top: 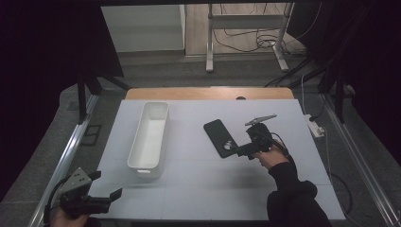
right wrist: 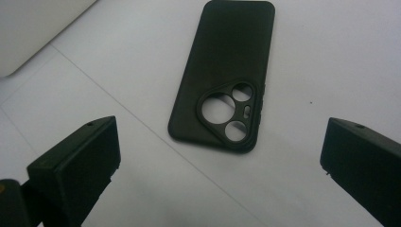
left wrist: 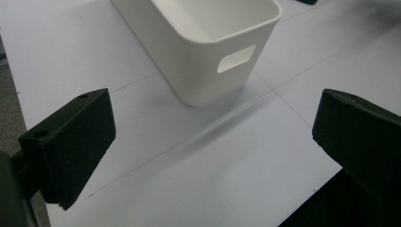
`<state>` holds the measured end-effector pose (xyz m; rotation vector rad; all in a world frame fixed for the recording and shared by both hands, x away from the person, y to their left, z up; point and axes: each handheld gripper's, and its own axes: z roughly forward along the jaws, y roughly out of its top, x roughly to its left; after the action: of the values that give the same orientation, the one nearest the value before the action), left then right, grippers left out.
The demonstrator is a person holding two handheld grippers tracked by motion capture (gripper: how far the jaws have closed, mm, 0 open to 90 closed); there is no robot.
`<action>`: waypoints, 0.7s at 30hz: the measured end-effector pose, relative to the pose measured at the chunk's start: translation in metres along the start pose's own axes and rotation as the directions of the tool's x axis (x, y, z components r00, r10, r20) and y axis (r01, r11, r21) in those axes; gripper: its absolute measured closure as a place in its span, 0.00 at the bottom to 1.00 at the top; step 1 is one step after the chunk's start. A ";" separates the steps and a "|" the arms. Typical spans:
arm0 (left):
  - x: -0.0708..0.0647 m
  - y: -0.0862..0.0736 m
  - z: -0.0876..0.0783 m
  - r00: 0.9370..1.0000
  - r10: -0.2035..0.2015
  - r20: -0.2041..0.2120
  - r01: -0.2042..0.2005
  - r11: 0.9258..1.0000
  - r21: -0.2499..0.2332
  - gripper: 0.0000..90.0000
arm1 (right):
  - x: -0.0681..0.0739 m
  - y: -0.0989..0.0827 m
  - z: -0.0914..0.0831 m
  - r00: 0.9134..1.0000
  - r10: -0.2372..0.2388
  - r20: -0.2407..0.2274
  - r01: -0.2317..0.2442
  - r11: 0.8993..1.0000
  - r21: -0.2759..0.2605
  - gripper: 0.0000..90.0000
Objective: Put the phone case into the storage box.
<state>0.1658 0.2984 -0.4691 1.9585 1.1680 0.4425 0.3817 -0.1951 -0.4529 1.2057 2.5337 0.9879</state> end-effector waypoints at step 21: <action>0.000 0.000 0.000 1.000 -0.001 0.009 0.001 1.000 0.003 0.01 | 0.004 0.025 0.032 0.999 -0.029 0.034 0.027 0.999 0.043 0.00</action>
<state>0.1664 0.2986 -0.4693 1.9606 1.1651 0.4313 0.4081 -0.1651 -0.4608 1.1845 2.5504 0.9030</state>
